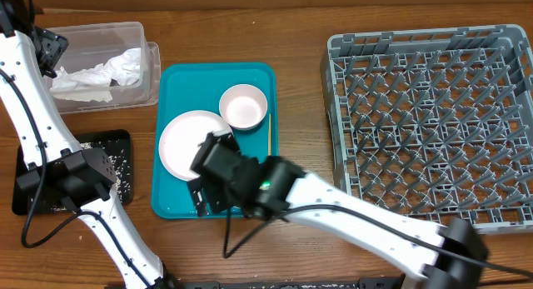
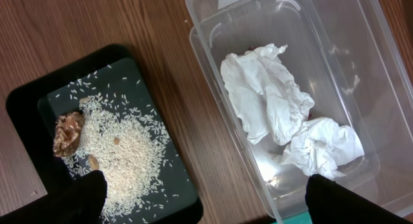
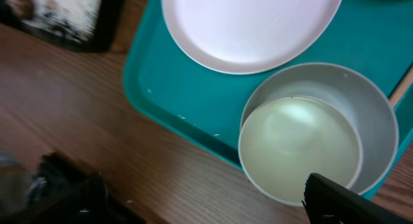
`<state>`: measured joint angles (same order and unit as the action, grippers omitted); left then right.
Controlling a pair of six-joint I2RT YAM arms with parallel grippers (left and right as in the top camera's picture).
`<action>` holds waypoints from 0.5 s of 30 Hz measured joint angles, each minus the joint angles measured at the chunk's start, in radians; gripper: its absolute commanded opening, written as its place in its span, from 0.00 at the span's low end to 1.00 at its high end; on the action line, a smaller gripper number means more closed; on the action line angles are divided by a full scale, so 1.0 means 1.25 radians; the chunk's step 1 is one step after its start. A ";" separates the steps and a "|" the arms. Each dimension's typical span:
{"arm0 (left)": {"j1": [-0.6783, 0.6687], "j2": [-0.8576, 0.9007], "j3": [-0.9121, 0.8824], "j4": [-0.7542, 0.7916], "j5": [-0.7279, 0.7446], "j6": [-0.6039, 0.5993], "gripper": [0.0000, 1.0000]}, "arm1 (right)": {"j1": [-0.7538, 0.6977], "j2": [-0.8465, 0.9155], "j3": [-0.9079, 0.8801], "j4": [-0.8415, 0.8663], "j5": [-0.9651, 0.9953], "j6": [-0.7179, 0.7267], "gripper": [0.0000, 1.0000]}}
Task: Sort waste into correct bins and load items into the dishwasher
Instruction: 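Lower the right gripper onto the white cup rim and grasp it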
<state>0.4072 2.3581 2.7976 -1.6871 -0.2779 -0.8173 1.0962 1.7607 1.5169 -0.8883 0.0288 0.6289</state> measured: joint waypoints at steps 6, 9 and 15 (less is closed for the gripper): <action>0.000 0.000 0.000 0.000 0.000 0.000 1.00 | 0.003 0.090 0.000 0.013 0.025 0.000 1.00; 0.000 0.000 0.000 0.000 0.000 0.000 1.00 | 0.003 0.090 0.000 0.019 0.038 0.000 1.00; 0.000 0.000 0.000 0.000 0.000 0.000 1.00 | 0.003 0.107 0.000 0.028 0.092 0.006 0.81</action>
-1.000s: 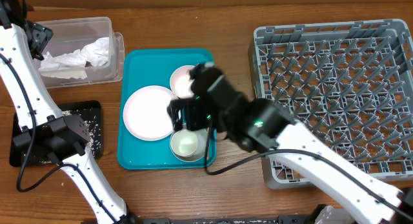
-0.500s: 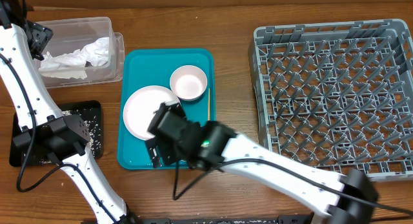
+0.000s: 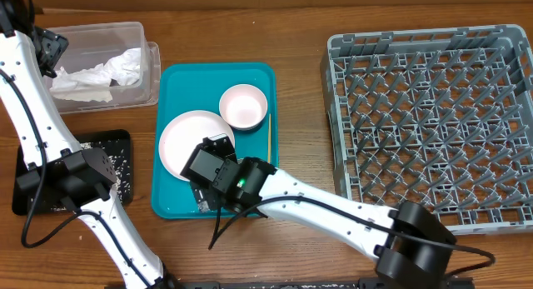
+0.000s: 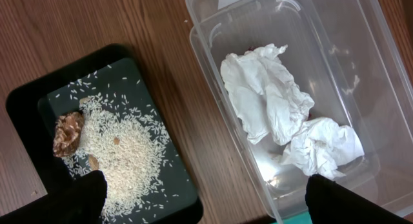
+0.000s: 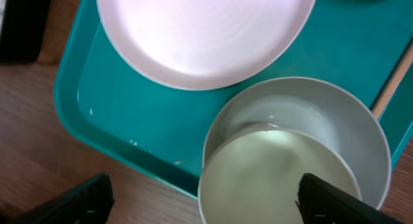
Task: Sort waste into correct bins and load items into the dishwasher
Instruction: 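Lower the right gripper onto the white cup rim and grasp it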
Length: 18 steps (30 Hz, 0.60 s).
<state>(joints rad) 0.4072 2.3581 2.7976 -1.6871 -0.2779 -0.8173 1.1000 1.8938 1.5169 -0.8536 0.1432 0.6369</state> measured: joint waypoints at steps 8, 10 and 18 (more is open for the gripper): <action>0.000 0.000 0.000 0.000 0.000 0.000 1.00 | 0.001 0.049 0.000 0.006 0.024 0.011 0.59; 0.000 0.000 0.000 0.000 0.000 0.000 1.00 | 0.001 0.049 0.000 0.006 0.025 0.015 0.55; 0.000 0.000 0.000 0.000 0.000 0.000 1.00 | 0.001 0.049 0.000 -0.001 0.031 0.020 0.25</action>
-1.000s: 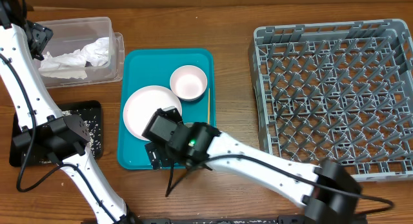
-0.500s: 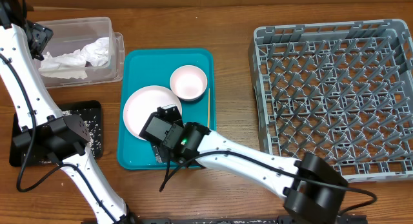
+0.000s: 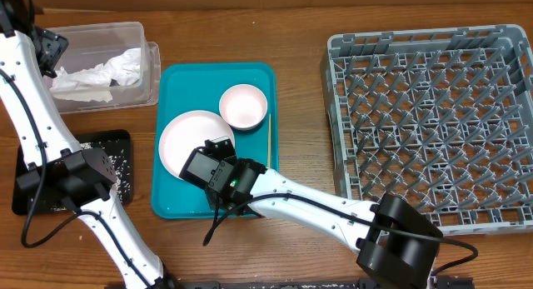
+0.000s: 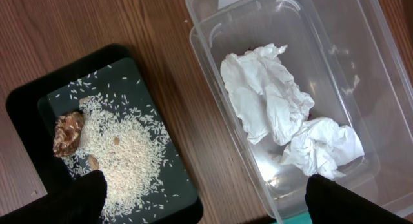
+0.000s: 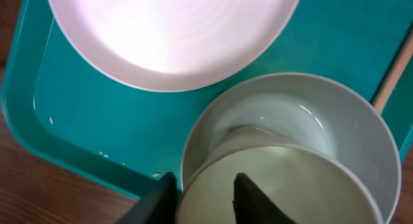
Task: Sort waste into correct bins and load items into the dishwasher
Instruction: 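Lower the right gripper onto the white cup rim and grasp it, then lift the cup and carry it over the dish rack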
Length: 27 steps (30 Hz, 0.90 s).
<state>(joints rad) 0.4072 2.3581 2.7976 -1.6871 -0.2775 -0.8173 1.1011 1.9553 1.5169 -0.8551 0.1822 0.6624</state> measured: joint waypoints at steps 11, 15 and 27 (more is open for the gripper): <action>0.000 0.000 0.000 0.000 0.000 0.000 1.00 | 0.000 0.000 0.000 -0.004 -0.005 0.016 0.06; 0.000 0.000 0.000 0.000 0.000 0.000 1.00 | 0.000 0.000 0.001 -0.008 -0.008 0.015 0.04; 0.000 0.000 0.000 0.000 0.000 0.000 1.00 | -0.029 -0.031 0.092 -0.179 0.002 0.014 0.04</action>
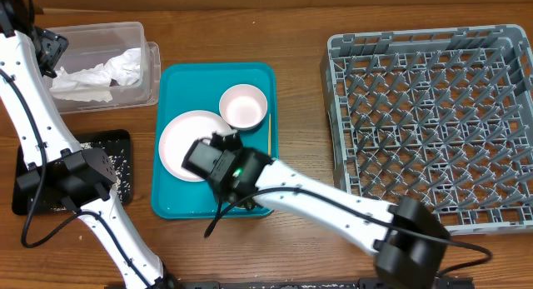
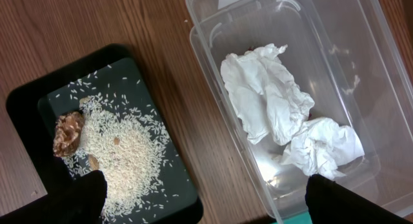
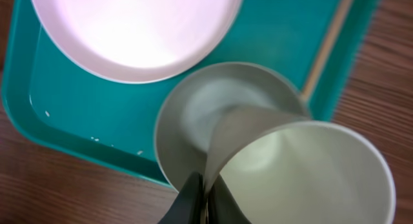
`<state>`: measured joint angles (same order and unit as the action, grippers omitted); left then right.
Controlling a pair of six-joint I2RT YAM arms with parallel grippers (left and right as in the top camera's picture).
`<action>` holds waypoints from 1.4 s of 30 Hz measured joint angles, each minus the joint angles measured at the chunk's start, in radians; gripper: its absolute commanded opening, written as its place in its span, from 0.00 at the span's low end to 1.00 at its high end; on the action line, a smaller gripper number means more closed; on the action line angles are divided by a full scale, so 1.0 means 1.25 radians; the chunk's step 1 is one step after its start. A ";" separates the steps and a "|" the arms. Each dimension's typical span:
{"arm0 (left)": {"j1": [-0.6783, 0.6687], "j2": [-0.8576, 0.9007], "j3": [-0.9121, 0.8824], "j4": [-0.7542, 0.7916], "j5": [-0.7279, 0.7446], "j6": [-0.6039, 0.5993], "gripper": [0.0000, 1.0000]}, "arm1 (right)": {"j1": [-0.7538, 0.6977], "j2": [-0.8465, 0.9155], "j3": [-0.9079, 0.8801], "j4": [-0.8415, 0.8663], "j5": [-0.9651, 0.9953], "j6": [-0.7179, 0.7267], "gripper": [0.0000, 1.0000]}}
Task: Sort waste into correct bins and load items into the dishwasher
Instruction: 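Lift the cup and carry it over the dish rack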
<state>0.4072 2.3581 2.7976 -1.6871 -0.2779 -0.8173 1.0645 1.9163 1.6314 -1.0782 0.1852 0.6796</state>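
In the right wrist view my right gripper [image 3: 205,199] is shut on the wall of a pale green cup [image 3: 303,172]. The cup is tilted and raised partly out of a grey bowl [image 3: 187,114] that sits on the teal tray [image 3: 39,121]. A white plate [image 3: 135,30] and a wooden chopstick [image 3: 326,46] also lie on the tray. Overhead, a white bowl [image 1: 243,106] stands at the tray's back and the grey dish rack [image 1: 433,114] is on the right. My left gripper [image 2: 203,204] hangs open high above the table, holding nothing.
A clear plastic bin [image 2: 335,69] holds crumpled white tissues [image 2: 271,101]. Beside it a black tray [image 2: 39,108] carries spilled rice [image 2: 122,146] and a brown food scrap [image 2: 68,133]. The right arm [image 1: 333,206] stretches across the table's front.
My right gripper's fingers, then apart on either side of the cup's rim, are now shut on the cup wall. The cup has come up tilted out of the grey bowl. The left arm is unmoved.
My right gripper was wide open over the tray's front edge, with the cup nested in the grey bowl. It then stood closer above the cup, then straddled the rim. Now it grips the cup, partly raised from the bowl. The left gripper stayed open over the bins.
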 measured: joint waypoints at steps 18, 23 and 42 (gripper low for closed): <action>0.000 0.000 0.000 0.000 0.000 0.000 1.00 | -0.857 -0.245 0.110 0.019 -0.493 -0.301 0.04; 0.000 0.000 0.000 0.000 0.000 0.000 1.00 | -1.041 -0.178 0.076 0.133 -0.836 -0.378 0.04; 0.000 0.000 0.000 0.000 0.000 0.000 1.00 | -1.077 0.099 -0.013 0.014 -1.090 -0.428 0.04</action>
<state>0.4072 2.3581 2.7976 -1.6871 -0.2779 -0.8173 -0.2821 2.0399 1.6154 -1.0607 -1.1774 0.1448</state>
